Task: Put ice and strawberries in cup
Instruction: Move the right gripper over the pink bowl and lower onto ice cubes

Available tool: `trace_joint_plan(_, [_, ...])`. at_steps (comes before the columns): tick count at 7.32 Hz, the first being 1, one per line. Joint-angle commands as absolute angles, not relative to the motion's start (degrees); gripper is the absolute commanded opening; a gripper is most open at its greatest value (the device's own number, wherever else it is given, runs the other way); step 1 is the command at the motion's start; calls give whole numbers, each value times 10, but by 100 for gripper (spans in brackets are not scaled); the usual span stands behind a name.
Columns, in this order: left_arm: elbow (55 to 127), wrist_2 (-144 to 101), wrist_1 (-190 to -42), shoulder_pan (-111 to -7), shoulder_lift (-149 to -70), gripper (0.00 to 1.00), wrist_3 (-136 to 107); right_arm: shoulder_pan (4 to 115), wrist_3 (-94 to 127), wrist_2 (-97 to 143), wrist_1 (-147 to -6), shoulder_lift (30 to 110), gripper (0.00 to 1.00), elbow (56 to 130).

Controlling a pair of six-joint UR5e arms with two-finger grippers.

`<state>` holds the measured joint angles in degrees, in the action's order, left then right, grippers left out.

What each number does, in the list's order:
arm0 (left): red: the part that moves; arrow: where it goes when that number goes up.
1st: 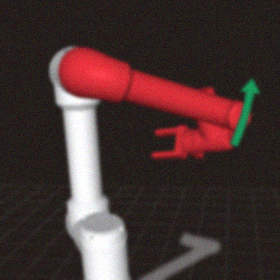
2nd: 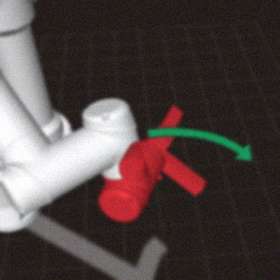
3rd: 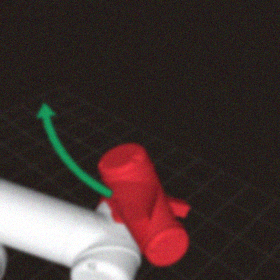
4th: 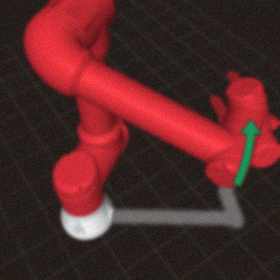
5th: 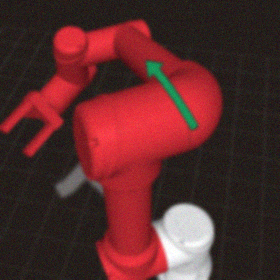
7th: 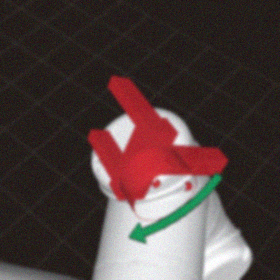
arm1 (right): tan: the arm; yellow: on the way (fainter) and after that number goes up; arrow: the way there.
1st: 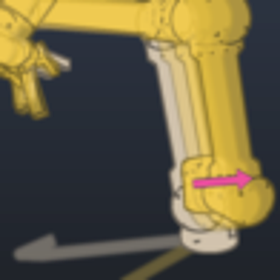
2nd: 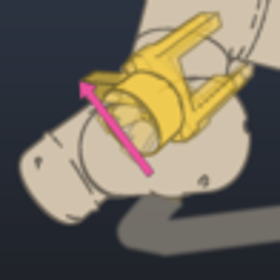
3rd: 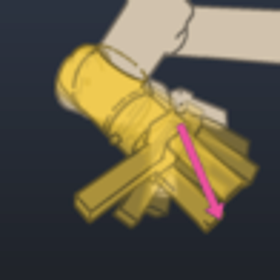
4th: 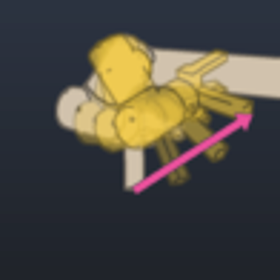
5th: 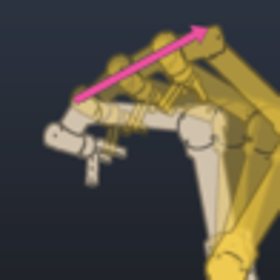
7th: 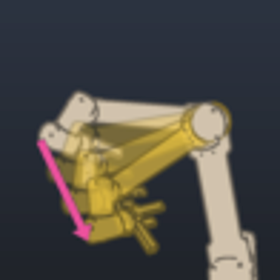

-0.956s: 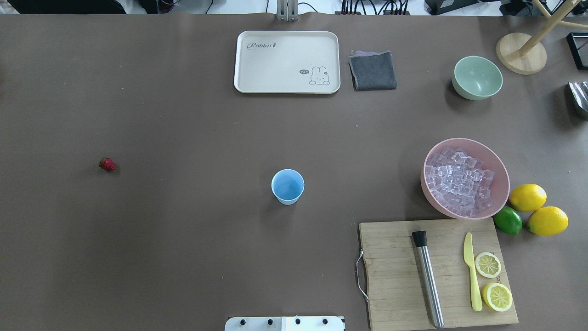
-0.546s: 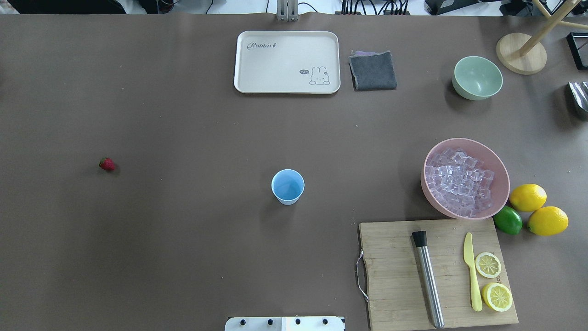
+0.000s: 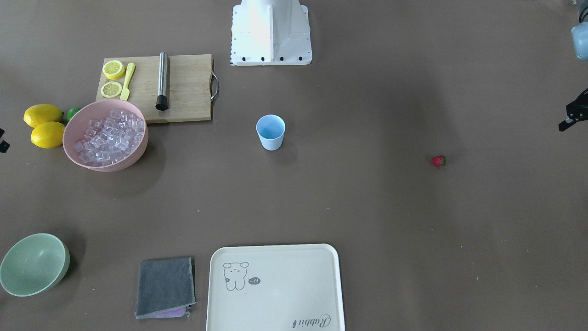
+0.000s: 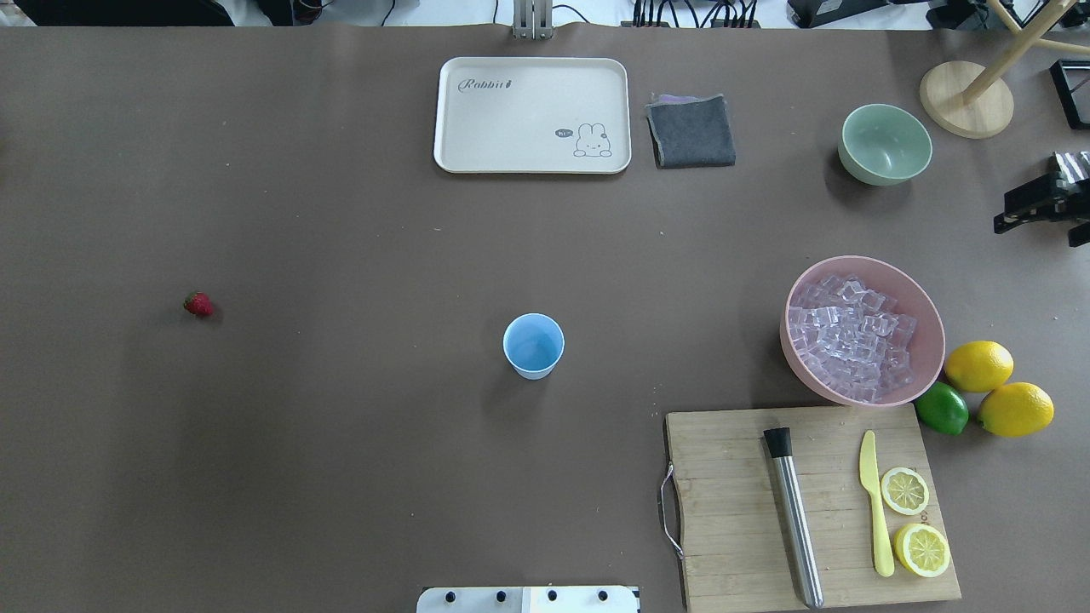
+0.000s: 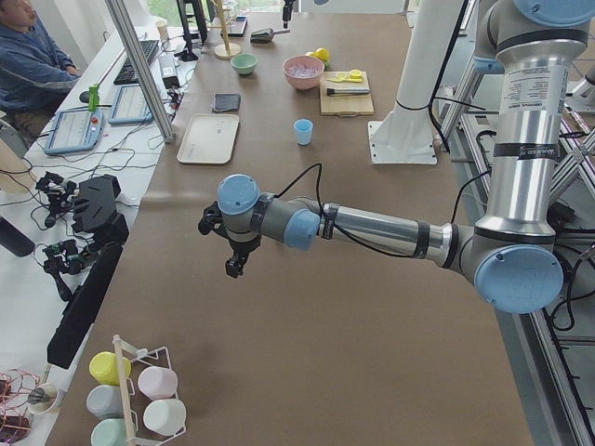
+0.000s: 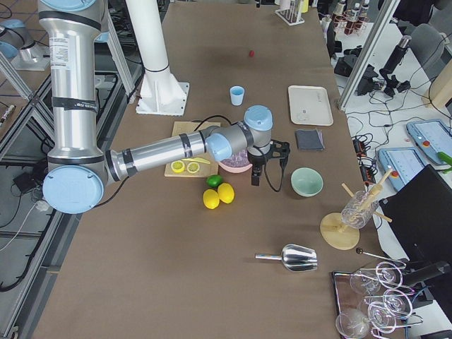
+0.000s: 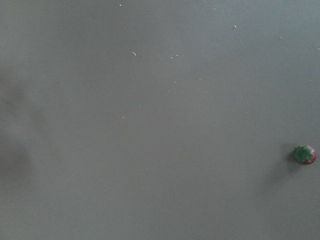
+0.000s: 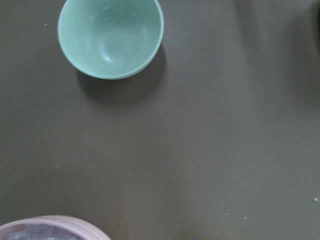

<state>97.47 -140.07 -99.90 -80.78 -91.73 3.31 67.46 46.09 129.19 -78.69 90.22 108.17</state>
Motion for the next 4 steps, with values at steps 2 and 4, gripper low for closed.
trace_joint_plan(2, [975, -1404, -1000, -802, -918, 98, 33, 554, 624, 1223, -785, 887, 99, 1125])
trace_joint_plan(4, [976, -1404, -1000, -799, -918, 98, 33, 513, 663, 1191, -784, 888, 95, 1133])
